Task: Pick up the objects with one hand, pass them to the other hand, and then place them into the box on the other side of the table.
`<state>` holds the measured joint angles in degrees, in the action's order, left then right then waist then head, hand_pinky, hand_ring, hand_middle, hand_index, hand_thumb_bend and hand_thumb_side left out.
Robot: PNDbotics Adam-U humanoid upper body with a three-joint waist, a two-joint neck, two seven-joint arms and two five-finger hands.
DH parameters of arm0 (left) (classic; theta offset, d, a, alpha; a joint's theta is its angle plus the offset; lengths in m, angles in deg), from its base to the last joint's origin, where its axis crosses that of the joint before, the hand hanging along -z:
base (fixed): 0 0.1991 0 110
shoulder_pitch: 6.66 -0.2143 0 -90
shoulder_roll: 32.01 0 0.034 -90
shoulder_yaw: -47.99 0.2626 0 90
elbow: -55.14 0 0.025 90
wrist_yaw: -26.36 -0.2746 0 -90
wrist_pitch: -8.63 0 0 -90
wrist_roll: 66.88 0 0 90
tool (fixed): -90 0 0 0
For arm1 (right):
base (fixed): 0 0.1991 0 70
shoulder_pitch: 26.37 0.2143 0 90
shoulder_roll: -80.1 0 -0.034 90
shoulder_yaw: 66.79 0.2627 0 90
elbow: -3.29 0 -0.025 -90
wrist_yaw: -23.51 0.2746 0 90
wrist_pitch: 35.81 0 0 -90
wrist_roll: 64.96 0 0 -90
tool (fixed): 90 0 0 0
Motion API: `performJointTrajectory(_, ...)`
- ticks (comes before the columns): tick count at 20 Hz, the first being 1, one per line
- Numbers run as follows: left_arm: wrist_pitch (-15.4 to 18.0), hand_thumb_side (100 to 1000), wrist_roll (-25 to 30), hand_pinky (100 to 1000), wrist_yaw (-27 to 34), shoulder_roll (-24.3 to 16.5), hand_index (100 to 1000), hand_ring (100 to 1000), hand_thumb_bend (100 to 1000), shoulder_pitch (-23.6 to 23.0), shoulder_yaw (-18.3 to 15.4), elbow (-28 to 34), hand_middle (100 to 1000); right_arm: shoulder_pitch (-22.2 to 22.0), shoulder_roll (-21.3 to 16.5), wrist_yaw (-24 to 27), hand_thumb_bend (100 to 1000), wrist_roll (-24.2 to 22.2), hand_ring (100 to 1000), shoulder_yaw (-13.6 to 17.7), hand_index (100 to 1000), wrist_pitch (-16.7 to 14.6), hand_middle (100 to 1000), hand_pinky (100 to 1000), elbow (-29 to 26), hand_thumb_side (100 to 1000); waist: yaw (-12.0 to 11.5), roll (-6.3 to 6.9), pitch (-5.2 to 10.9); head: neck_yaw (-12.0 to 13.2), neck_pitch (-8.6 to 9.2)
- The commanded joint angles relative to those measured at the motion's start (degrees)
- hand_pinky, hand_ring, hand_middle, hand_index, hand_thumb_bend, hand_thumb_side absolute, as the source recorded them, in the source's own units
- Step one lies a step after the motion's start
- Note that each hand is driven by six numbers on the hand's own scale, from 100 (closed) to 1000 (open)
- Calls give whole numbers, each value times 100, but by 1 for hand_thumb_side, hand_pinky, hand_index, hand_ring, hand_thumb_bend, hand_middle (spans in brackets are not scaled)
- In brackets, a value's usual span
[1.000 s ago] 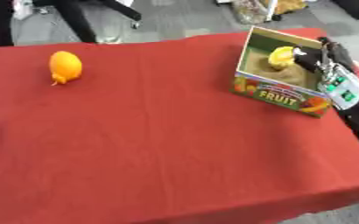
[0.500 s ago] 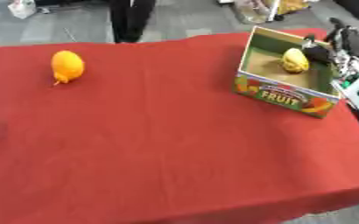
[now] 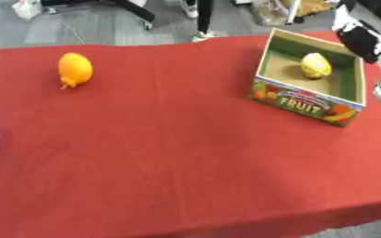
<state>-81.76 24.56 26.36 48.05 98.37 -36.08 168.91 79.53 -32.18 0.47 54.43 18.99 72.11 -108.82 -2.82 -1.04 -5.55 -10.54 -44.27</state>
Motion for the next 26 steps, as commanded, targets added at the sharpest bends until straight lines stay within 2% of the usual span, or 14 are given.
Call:
performJointTrajectory(1,-47,701,-37,903,-34,-195,771,719,190,22,-92,76,675,18,-64,-101,100,-21,672,92,906,-73,581,538,-243,223,7,-36,58,70,15)
performJointTrajectory(2,-93,702,-52,904,-77,-264,776,723,189,-40,-141,78,679,-28,12,-145,100,-67,672,19,907,-121,583,542,-246,208,18,-24,77,152,15)
performJointTrajectory(6,-394,698,-42,902,-330,-578,782,726,196,-231,-305,81,684,-165,501,-444,100,-286,674,-468,906,-424,581,536,-249,243,97,34,108,550,15)
performJointTrajectory(9,-638,685,-33,898,-503,-828,789,726,208,-328,-373,28,686,-351,898,-628,100,-332,672,-864,902,-668,571,517,-249,340,152,83,104,801,15)
performJointTrajectory(12,-894,680,-14,895,-666,-1117,796,729,223,-378,-409,-65,689,-570,1314,-718,100,-374,671,-1174,900,-924,568,511,-249,369,207,108,99,1011,15)
performJointTrajectory(15,-1148,651,124,886,-882,-1426,811,735,264,-373,-413,-133,699,-781,1712,-759,100,-393,665,-1265,893,-1179,559,500,-249,416,249,126,91,1227,15)
performJointTrajectory(17,-1317,639,261,883,-1047,-1620,815,737,283,-315,-385,-215,702,-887,1839,-728,100,-403,663,-1280,891,-1347,557,498,-249,428,272,134,93,1326,15)
performJointTrajectory(21,-1662,601,590,875,-1391,-2017,855,764,392,-94,-206,-569,748,-1008,1891,-570,100,-484,660,-1272,889,-1628,552,494,-249,452,322,154,99,1466,15)
performJointTrajectory(22,-1750,598,677,874,-1479,-2124,857,766,398,-16,-148,-701,751,-1017,1893,-532,100,-499,660,-1270,889,-1654,552,494,-249,453,336,156,101,1486,15)
performJointTrajectory(23,-1838,569,765,864,-1567,-2216,870,772,466,72,-95,-839,765,-1024,1893,-504,100,-510,659,-1266,889,-1668,552,494,-249,460,348,160,104,1501,15)
performJointTrajectory(24,-1933,566,860,858,-1662,-2311,872,773,492,165,-46,-991,767,-1029,1896,-482,100,-516,658,-1262,889,-1674,551,493,-249,464,362,163,106,1515,15)
performJointTrajectory(26,-2088,565,1046,855,-1848,-2380,874,773,507,328,50,-1292,767,-1037,1899,-447,100,-524,657,-1265,888,-1677,550,493,-249,468,388,163,107,1529,15)
